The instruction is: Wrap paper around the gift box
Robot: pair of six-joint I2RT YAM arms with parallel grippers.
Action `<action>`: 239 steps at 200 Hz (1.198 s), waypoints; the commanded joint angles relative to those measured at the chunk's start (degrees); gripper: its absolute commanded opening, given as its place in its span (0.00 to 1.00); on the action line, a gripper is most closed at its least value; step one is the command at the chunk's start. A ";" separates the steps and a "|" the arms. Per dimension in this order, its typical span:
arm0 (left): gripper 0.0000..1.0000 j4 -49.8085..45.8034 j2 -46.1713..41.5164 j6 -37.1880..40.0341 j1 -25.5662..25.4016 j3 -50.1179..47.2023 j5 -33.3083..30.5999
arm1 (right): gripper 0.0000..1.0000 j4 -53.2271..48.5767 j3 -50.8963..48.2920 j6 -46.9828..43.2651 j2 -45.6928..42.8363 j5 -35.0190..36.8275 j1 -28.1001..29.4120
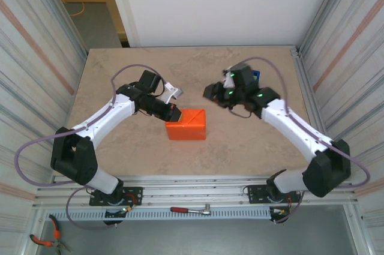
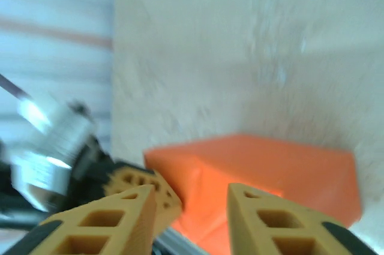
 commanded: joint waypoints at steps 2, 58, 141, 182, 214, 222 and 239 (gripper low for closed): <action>0.00 -2.21 0.16 1.33 -0.75 -2.05 -1.95 | 0.46 -1.97 -0.62 1.29 -3.07 -5.51 -9.24; 0.00 -1.94 0.08 1.34 -0.93 -2.66 -2.23 | 0.65 1.65 -7.80 0.29 0.25 -12.47 -31.05; 0.00 -1.54 0.52 1.45 -0.92 -2.68 -2.17 | 0.59 3.88 -0.84 -3.44 15.41 -13.96 -39.91; 0.00 -1.45 0.66 1.57 -0.92 -3.09 -2.22 | 0.49 5.29 3.48 -7.24 23.86 -18.03 -40.45; 0.00 -1.50 0.96 1.55 -0.92 -3.10 -2.26 | 0.43 5.29 5.39 -9.07 28.55 -19.87 -40.45; 0.00 -1.50 0.97 1.68 -0.88 -3.10 -2.22 | 0.42 5.63 5.48 -9.25 29.46 -20.47 -40.45; 0.00 -1.54 1.04 1.61 -0.93 -3.10 -2.31 | 0.41 6.20 5.62 -9.53 31.00 -21.32 -40.36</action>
